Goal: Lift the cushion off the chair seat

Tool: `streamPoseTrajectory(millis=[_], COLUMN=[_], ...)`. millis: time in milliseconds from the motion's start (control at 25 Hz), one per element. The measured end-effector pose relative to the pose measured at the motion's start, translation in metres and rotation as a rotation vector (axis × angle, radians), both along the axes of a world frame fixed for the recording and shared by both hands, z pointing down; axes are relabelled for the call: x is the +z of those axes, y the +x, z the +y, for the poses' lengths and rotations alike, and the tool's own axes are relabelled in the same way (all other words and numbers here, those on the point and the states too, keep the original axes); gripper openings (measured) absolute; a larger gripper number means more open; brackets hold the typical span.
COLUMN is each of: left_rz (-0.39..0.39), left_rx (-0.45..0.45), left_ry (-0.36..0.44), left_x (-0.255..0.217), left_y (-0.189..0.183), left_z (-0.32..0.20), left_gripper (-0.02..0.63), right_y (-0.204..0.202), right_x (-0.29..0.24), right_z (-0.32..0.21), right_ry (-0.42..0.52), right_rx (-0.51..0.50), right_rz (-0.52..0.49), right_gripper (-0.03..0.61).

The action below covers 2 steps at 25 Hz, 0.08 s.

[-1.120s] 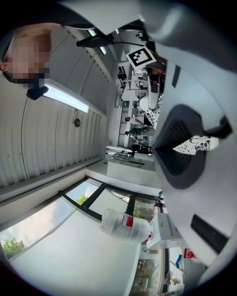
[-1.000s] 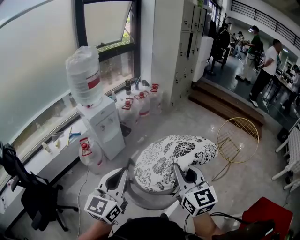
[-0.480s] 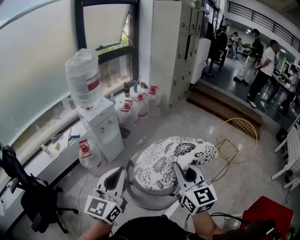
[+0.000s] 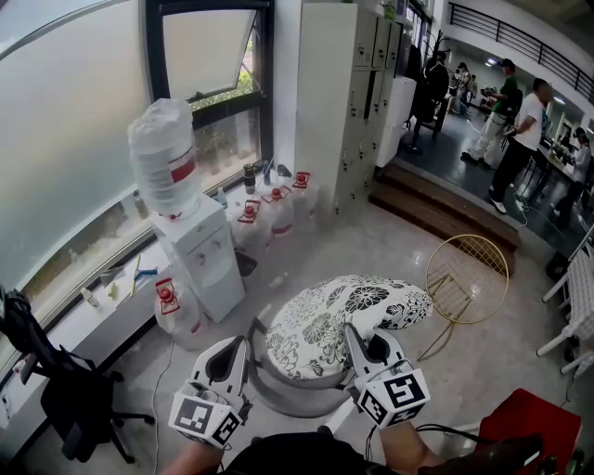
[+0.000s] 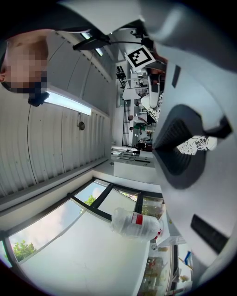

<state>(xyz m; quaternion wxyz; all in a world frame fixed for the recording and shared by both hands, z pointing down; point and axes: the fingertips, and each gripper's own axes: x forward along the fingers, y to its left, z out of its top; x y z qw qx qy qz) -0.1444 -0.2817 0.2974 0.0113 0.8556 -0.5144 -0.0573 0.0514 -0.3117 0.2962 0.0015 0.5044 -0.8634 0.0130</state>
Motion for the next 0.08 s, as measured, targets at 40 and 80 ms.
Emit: streamPoseTrajectory(millis=[40,80], left_rz=[-0.005,-0.011], left_rx=[-0.003,-0.007], left_ry=[0.001,0.002], left_x=[0.0008,0.0014], left_y=[0.0002,0.0004], left_z=[0.0006,0.0011], left_gripper=[0.008,0.008], right_y=[0.0002,0.0004], right_x=[0.0001,0.0002], right_z=[0.0004,0.0006], right_ry=[0.001,0.002], right_rx=[-0.001,-0.002], right_rz=[-0.003,-0.005], right_gripper=[0.04,0.04])
